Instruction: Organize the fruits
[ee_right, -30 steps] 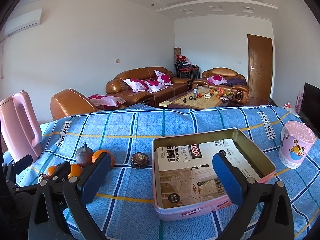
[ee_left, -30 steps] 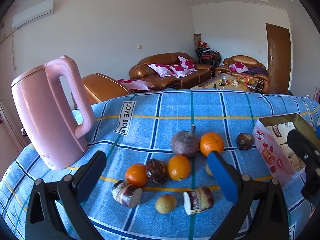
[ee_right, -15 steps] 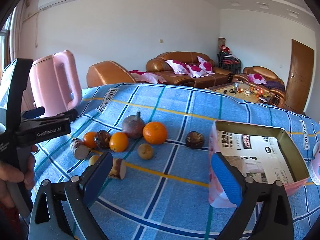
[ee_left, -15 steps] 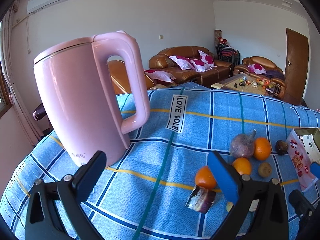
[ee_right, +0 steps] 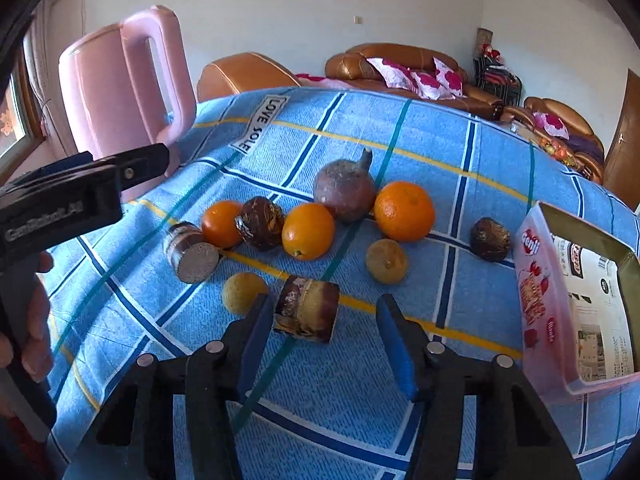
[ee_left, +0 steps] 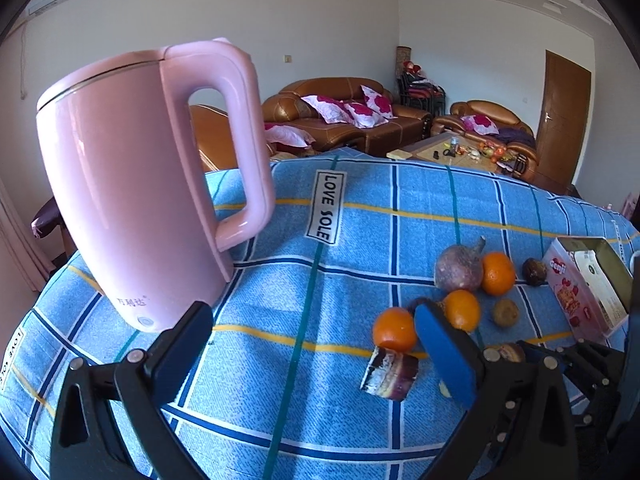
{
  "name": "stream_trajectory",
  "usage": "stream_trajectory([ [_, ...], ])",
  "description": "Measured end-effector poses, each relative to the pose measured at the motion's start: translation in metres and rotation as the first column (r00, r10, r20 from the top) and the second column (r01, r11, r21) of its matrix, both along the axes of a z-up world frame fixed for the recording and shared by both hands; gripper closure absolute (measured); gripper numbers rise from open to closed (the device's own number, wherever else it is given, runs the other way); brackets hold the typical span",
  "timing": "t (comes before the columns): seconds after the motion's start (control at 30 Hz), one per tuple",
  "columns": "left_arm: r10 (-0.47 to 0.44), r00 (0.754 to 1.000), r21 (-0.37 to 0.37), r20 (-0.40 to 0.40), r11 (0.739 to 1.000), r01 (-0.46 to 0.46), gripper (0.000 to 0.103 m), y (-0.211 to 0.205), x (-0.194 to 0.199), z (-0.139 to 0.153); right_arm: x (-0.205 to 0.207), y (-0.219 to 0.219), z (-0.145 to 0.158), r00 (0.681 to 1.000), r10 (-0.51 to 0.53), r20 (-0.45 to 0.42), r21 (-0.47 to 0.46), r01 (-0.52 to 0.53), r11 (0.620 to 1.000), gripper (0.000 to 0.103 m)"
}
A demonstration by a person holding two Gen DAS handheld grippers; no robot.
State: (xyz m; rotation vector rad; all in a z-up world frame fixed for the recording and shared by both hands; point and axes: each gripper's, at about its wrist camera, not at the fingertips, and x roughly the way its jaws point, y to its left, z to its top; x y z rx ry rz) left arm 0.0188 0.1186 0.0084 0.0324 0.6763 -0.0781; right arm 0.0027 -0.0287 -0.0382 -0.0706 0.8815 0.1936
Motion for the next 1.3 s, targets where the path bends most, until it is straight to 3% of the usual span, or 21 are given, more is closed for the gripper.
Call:
stream_trajectory([
  [0.13, -0.099, 0.994, 0.019, -0.044, 0.995, 0.100, 0.001, -0.013, -0.001, -0.007, 0.001, -0.005, 0.000, 1.000, -0.007, -0.018, 0.032, 0.008, 0.999, 0.053],
  [0.23, -0.162, 0.984, 0.010, -0.073, 0.987, 0.163, 0.005, -0.020, -0.003, -0.012, -0.004, -0.013, 0.003, 1.000, -0.026, -0.009, 0.028, 0.026, 0.999, 0.070],
  [0.4, -0.154, 0.977, 0.041, -0.146, 0.986, 0.161, 0.025, -0.025, 0.006, -0.029, -0.005, -0.031, 0.004, 0.997, -0.073, -0.006, 0.042, 0.073, 0.996, 0.070],
  [0.57, -0.133, 0.975, 0.038, -0.177, 0.989, 0.142, 0.031, -0.023, 0.011, -0.041, 0.001, -0.031, 0.001, 0.997, -0.079, -0.016, 0.048, 0.080, 0.996, 0.070],
  [0.63, -0.146, 0.968, 0.036, -0.204, 0.987, 0.156, 0.055, -0.024, 0.014, -0.048, 0.002, -0.031, 0.000, 0.997, -0.080, -0.016, 0.052, 0.080, 0.995, 0.070],
  [0.7, -0.165, 0.965, 0.022, -0.206, 0.985, 0.173, 0.070, -0.026, 0.013, -0.048, 0.003, -0.032, 0.000, 0.996, -0.084, -0.016, 0.060, 0.084, 0.995, 0.070],
  [0.83, -0.146, 0.970, -0.012, -0.194, 0.989, 0.147, 0.071, -0.019, 0.012, -0.044, 0.001, -0.036, 0.003, 0.997, -0.076, 0.000, 0.101, 0.076, 0.992, 0.070],
  [1.0, -0.100, 0.992, -0.035, -0.081, 0.995, 0.098, 0.071, -0.011, 0.003, -0.027, -0.004, -0.049, 0.016, 0.998, -0.047, 0.035, 0.227, 0.038, 0.973, 0.070],
  [1.3, -0.046, 0.999, -0.070, -0.001, 0.996, 0.045, 0.072, -0.004, -0.001, -0.018, -0.010, -0.060, 0.028, 0.992, -0.052, 0.113, 0.282, 0.018, 0.959, 0.070],
])
